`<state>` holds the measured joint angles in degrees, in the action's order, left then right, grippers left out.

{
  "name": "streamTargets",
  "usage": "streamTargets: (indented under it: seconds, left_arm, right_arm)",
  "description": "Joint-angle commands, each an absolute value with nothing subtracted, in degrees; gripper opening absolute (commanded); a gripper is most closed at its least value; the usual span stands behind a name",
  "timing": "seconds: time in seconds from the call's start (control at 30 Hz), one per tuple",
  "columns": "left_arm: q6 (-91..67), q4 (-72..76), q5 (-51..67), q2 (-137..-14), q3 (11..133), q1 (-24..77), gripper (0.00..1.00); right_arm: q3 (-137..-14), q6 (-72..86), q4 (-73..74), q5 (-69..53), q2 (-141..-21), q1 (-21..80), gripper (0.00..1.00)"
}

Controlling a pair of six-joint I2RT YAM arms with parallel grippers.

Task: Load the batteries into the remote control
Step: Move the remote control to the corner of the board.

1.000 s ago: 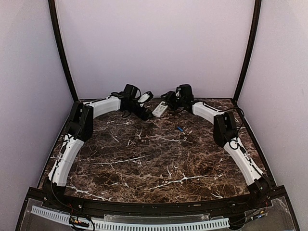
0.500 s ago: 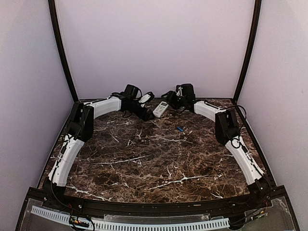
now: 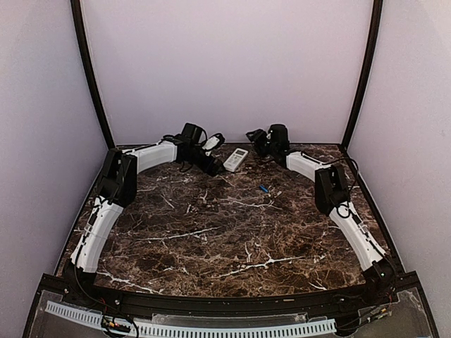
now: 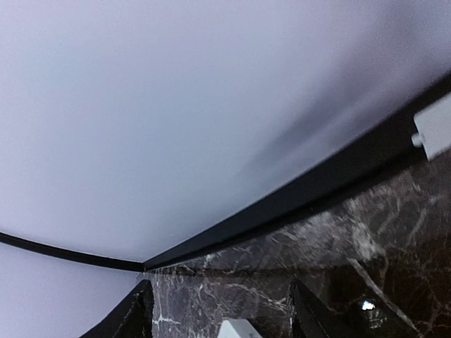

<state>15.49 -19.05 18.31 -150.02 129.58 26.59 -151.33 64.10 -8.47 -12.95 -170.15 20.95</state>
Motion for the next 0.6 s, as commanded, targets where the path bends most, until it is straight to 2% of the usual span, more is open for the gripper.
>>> streamTargets:
  seconds: [0.0, 0.27, 0.37, 0.57]
  left_arm:
    - [16.51, -16.42, 14.95, -146.49, 129.64, 26.81, 0.92]
    - [16.39, -18.52, 15.6, -146.23, 129.9, 26.81, 0.92]
    - [16.98, -21.04, 18.3, -145.82, 129.78, 26.81, 0.98]
    - [20.45, -24.52, 21.78, -145.0, 128.71, 26.81, 0.99]
  right_arm:
    - [-153.49, 72.49, -5.1, -10.75, -173.96, 23.19, 0.6]
    - [-152.31, 69.88, 1.53, -15.59, -170.77, 24.14, 0.55]
    - [-151.33, 67.82, 4.78, -20.79, -169.24, 24.09, 0.56]
    - [-151.97, 63.51, 5.81, -34.38, -169.98, 25.25, 0.55]
